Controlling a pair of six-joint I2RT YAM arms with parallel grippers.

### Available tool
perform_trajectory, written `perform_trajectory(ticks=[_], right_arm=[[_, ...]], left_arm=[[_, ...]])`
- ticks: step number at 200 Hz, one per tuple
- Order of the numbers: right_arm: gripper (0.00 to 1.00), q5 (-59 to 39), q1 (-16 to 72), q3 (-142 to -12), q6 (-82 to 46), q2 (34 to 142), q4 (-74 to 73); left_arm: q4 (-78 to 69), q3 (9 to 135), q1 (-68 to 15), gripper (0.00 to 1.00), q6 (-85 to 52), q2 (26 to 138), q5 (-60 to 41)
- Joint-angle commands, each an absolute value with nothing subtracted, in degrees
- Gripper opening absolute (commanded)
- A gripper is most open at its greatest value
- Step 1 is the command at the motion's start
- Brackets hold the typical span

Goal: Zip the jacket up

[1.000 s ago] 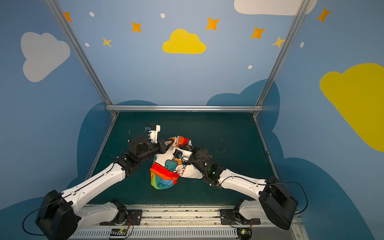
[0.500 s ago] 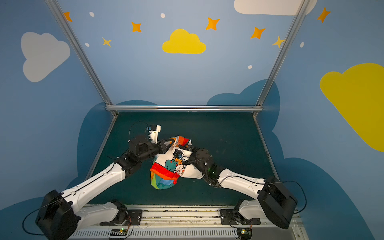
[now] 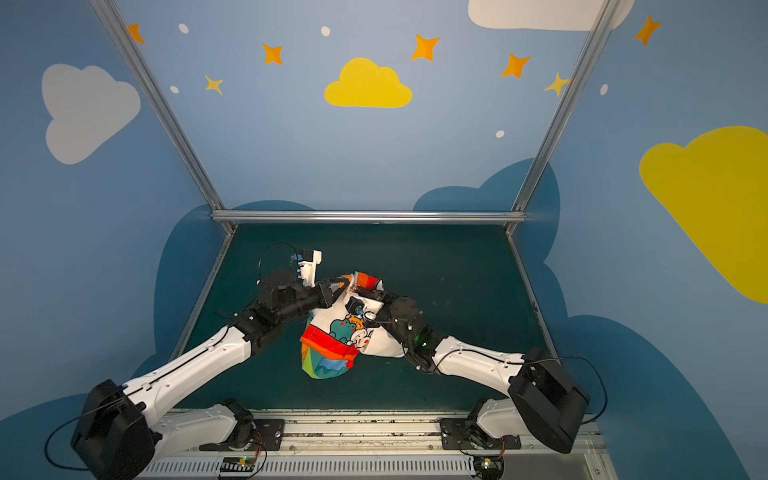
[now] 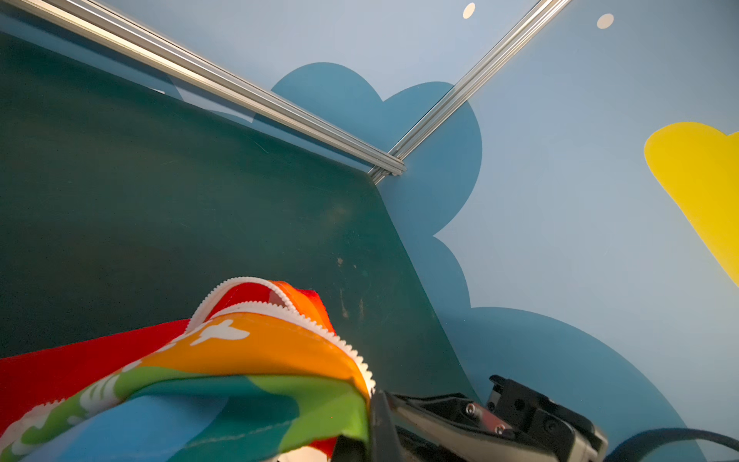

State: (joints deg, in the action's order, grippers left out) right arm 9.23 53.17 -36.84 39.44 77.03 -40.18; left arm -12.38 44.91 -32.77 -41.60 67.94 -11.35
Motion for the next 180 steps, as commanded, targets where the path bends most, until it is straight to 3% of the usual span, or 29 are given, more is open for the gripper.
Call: perform_trajectory(ticks=[1, 32, 94, 180], right_arm=[[0.18, 9.97, 52.82, -38.24, 38.85, 77.89, -42.71], [0.22, 9.76, 52.56, -38.23, 38.51, 79.15, -42.92], [0.00, 9.12, 52.14, -40.40, 39.19, 79.09, -43.69], [0.00, 12.33, 51.29, -40.17, 36.80, 76.15, -40.94]], left_arm=[[-12.28, 47.19, -32.96, 0.03, -41.37, 68.23, -11.58], [-12.02, 47.37, -32.98, 0.03, -41.31, 68.13, -11.69], [-10.99, 47.11, -33.05, 0.03, -40.64, 67.59, -11.08], [-7.73, 46.96, -33.05, 0.03, -38.49, 66.52, -9.06]])
